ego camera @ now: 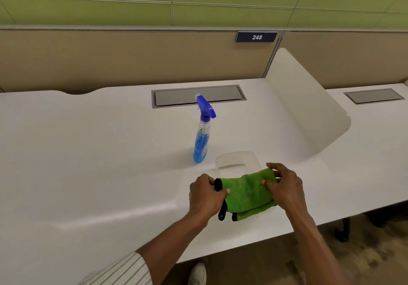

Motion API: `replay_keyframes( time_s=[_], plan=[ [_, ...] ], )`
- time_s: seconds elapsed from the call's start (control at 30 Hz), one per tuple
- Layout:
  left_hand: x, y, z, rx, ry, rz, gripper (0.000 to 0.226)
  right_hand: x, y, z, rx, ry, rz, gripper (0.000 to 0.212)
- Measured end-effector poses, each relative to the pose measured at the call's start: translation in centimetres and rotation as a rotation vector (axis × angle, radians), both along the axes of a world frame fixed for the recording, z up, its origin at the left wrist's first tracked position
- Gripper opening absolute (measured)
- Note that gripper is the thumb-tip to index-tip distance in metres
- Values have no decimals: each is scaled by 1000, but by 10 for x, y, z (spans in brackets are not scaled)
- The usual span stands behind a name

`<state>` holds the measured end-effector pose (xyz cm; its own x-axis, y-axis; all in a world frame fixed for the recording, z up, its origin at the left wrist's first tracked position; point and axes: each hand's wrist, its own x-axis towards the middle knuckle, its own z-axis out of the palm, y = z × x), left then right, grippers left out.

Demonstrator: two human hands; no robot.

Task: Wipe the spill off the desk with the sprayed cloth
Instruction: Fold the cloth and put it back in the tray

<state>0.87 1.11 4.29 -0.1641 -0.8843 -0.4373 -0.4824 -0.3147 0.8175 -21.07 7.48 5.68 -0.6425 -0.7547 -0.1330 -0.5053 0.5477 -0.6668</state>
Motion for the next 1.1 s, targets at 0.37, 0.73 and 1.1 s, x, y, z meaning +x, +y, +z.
replay_keyframes(
  time_s=[0.37,0.73,1.1],
  plan=[
    [-17,-7,-17,-157,-244,-146,43,6,0,-30,5,155,25,51],
    [-36,4,-25,-280,-536,-307,57,29,13,-54,34,453,102,37],
    [-40,5,-38,-89,-471,-247,42,20,18,-74,-86,439,156,28]
  ],
)
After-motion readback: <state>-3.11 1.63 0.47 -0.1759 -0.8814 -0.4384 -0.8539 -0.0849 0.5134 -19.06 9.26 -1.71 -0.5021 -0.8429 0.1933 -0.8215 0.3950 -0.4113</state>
